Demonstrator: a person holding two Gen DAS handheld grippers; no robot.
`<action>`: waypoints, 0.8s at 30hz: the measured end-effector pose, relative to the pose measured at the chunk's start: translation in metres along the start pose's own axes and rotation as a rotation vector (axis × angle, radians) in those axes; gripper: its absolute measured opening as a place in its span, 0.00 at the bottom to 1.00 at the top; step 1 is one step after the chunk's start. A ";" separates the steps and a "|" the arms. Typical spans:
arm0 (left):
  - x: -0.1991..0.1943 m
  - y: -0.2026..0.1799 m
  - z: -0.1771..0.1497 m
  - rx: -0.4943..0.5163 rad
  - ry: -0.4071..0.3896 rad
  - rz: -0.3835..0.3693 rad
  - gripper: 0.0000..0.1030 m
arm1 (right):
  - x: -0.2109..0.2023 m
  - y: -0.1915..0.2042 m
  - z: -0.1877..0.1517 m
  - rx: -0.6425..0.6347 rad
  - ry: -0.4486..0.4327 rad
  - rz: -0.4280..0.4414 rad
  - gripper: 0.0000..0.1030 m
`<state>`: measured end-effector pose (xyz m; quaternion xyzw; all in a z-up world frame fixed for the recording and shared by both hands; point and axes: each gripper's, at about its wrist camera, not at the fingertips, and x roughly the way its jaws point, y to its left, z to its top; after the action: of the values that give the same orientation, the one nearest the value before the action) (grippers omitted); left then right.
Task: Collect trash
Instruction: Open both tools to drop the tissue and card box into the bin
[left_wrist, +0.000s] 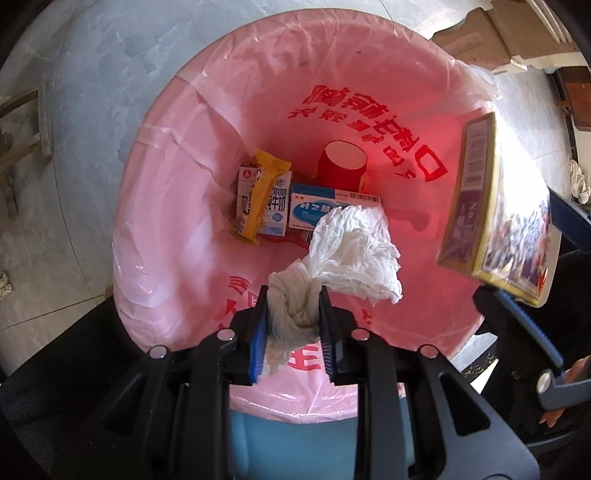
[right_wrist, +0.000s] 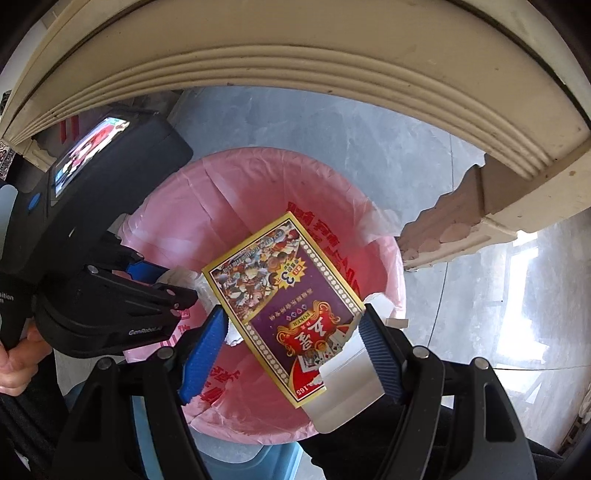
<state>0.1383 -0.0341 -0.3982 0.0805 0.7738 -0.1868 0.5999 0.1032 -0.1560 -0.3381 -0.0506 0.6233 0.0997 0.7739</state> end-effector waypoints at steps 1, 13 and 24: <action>0.001 0.000 0.001 -0.001 -0.002 0.006 0.28 | 0.001 0.000 0.000 0.000 0.000 0.003 0.70; -0.001 0.000 0.002 -0.018 -0.021 0.042 0.68 | 0.005 -0.004 -0.001 0.013 0.003 -0.004 0.77; -0.011 0.007 -0.010 -0.113 -0.080 0.088 0.70 | -0.003 -0.004 0.001 0.072 0.036 -0.008 0.82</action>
<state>0.1345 -0.0229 -0.3871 0.0730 0.7543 -0.1190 0.6415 0.1045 -0.1597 -0.3351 -0.0267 0.6400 0.0732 0.7644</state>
